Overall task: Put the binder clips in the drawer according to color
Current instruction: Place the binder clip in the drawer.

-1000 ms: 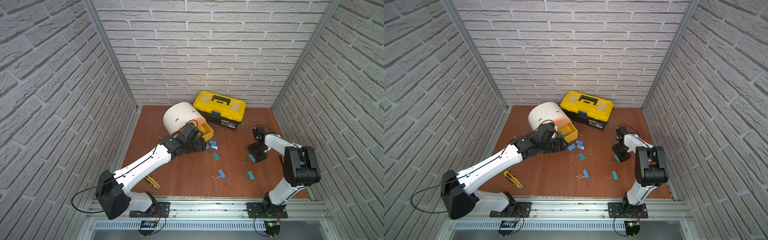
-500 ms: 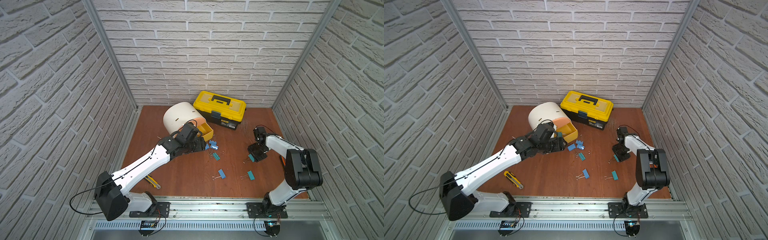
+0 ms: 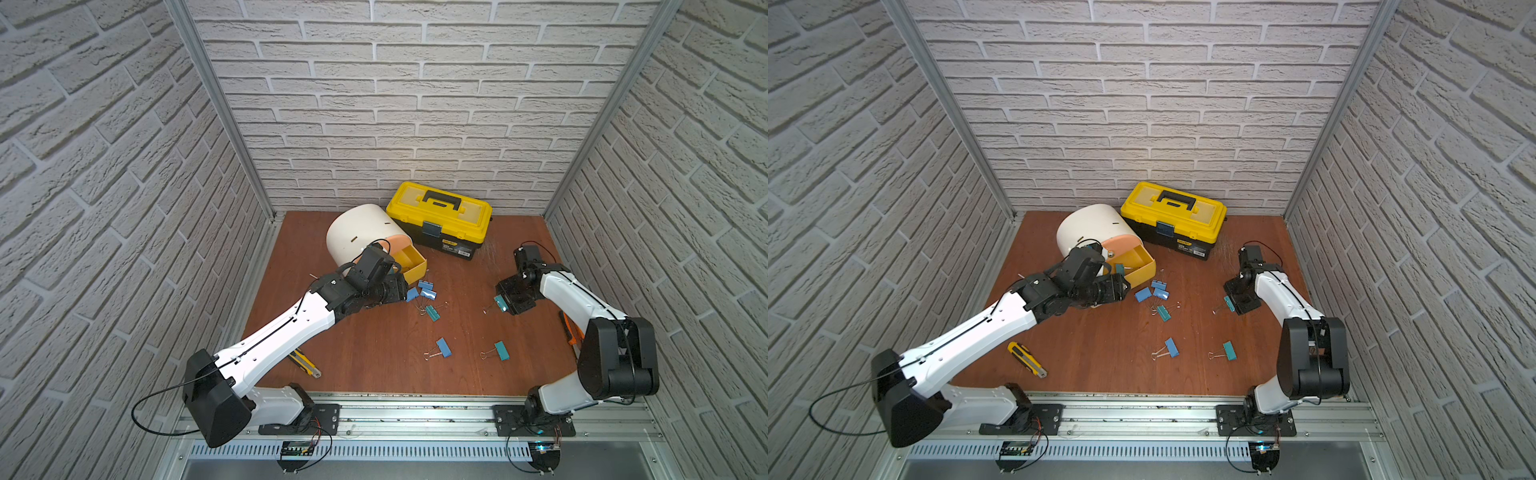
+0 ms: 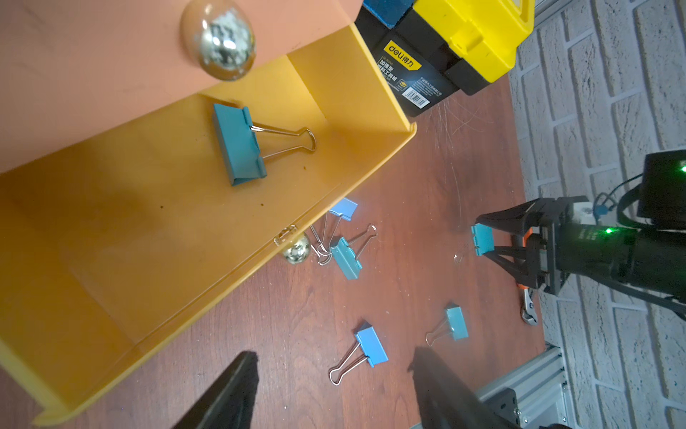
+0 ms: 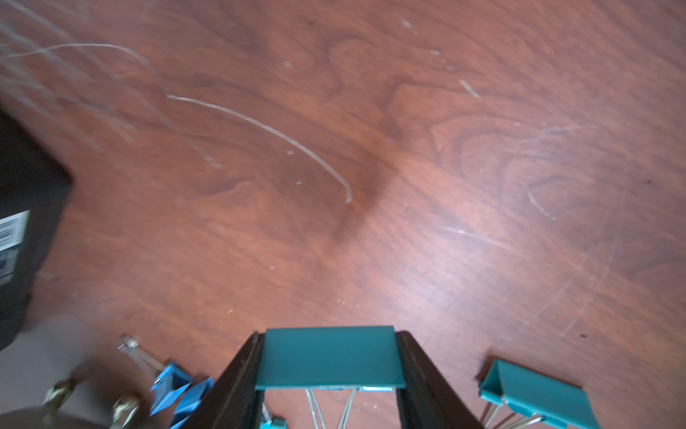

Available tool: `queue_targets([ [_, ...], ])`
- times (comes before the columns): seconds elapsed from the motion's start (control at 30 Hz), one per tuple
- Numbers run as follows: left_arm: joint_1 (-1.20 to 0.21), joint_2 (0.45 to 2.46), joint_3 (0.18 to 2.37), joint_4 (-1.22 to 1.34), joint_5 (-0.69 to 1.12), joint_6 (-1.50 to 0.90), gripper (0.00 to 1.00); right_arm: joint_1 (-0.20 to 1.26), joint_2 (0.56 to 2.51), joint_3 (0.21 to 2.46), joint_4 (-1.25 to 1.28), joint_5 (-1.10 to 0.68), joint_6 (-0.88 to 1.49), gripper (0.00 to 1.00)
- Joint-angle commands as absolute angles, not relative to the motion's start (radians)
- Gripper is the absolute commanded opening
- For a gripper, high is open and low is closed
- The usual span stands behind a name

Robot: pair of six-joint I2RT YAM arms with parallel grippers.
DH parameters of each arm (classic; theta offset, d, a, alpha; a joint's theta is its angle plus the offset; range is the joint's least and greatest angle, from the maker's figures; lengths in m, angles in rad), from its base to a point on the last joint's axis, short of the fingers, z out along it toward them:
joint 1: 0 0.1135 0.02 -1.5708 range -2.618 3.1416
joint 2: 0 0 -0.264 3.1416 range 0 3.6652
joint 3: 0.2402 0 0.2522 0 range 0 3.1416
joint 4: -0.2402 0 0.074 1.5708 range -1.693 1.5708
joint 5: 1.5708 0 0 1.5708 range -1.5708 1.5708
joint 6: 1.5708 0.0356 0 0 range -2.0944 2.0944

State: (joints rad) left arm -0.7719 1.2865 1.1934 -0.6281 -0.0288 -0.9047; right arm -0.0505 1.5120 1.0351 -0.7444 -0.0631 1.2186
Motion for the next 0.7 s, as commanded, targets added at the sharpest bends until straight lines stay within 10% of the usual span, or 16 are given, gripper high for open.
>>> queue_targets([
  [0.0,-0.75,1.245,1.229,-0.64,-0.052,-0.877,0.71,-0.051,1.462,1.081,-0.745,-0.106,1.24,0.43],
  [0.67,-0.593,1.112,1.228,-0.725,-0.049,-0.847,0.71,0.173,1.536,1.474,-0.732,-0.189,1.365,0.41],
])
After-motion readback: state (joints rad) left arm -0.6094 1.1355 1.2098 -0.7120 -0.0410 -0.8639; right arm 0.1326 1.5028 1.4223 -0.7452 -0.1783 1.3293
